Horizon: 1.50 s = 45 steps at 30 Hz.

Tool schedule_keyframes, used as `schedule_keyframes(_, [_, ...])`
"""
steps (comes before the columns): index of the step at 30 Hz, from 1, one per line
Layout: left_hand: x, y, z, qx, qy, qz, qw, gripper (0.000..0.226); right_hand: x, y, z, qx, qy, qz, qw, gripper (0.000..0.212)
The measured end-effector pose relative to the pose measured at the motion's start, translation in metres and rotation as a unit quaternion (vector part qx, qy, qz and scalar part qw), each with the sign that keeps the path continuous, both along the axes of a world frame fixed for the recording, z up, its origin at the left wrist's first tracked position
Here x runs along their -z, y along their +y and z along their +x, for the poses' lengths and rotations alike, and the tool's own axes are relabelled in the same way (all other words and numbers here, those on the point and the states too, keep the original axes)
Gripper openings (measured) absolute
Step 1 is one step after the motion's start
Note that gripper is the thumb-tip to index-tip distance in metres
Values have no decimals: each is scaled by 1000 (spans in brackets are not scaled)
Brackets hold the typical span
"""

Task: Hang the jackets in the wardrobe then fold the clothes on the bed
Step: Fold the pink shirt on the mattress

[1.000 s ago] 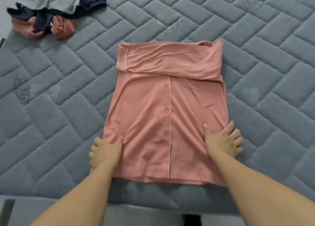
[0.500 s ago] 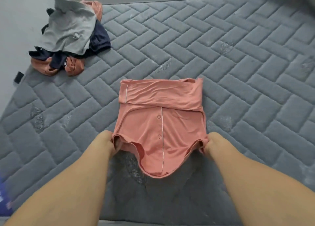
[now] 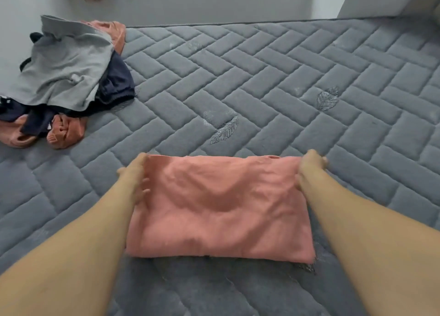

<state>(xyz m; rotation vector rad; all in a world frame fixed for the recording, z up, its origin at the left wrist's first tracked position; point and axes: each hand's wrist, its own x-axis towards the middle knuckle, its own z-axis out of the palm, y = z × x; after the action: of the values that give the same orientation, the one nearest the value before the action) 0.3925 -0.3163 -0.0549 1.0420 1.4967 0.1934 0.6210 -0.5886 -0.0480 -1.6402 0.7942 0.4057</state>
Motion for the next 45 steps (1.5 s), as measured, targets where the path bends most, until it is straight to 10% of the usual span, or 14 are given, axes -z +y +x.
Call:
schedule_keyframes(4, [65,3,-3,144,198,143,959,109,72,43,-26,-395,-197,-356,824,63])
schedule_keyframes(8, [116,2,-28,261,266,215,903,113,115,112,-65,-623,-236,-356,655,74])
schedule_keyframes(13, [143,24,-32,280,280,257,881,113,141,195,-91,-659,-365,-373,541,70])
schedule_keyframes(25, [128,33,-50,306,171,202,915,102,136,213,-91,-605,-366,-348,616,35])
schedule_keyframes(29, [100,26,-86,171,-96,18,980,59,107,250,-121,-737,-305,-312,517,58])
schedule_keyframes(34, [91,-8,-113,200,-69,-156,965,24,86,279,-138,-770,-169,-359,501,43])
schedule_keyframes(39, [54,13,-148,158,-112,-168,967,23,51,289,-161,-764,-152,-173,603,21])
schedule_keyframes(45, [-96,119,-194,158,-87,61,982,23,-76,370,-191,-645,-246,52,721,23])
